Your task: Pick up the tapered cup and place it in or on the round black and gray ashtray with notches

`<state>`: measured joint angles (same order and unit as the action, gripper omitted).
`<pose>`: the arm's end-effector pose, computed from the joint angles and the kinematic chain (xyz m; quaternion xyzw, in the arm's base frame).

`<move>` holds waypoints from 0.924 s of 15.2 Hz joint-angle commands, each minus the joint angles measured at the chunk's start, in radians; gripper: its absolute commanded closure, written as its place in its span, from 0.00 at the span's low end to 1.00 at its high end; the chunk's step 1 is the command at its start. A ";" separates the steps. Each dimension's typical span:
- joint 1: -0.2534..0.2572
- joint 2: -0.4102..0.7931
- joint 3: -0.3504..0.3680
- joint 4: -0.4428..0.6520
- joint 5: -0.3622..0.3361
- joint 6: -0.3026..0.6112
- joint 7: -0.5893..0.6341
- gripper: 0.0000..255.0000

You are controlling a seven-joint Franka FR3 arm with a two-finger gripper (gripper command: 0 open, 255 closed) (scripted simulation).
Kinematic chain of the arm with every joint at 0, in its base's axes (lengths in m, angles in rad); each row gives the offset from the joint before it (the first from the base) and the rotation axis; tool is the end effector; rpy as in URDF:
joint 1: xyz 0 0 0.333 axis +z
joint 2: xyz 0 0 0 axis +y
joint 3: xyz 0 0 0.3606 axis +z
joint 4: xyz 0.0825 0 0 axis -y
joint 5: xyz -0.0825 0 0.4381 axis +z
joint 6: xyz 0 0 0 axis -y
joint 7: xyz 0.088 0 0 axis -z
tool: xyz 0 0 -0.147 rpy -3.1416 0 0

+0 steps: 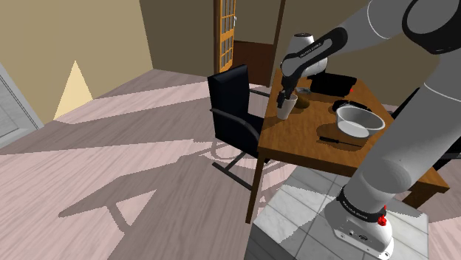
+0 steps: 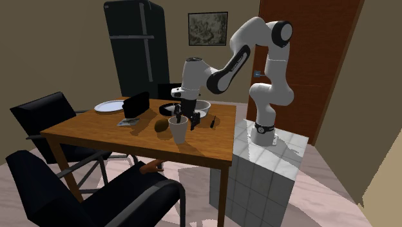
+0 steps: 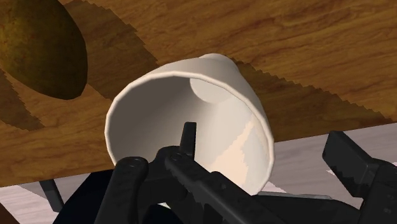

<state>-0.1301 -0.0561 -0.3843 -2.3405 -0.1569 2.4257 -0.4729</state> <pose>0.4814 -0.2772 0.3380 0.9960 0.0344 0.0394 0.0722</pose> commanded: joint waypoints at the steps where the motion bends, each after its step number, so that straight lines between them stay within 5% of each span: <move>1: 0.000 0.000 0.000 0.000 0.000 0.000 0.000 1.00; 14: 0.001 -0.033 0.003 0.024 -0.009 -0.056 0.004 1.00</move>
<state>-0.1299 -0.0821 -0.3818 -2.3248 -0.1645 2.3851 -0.4697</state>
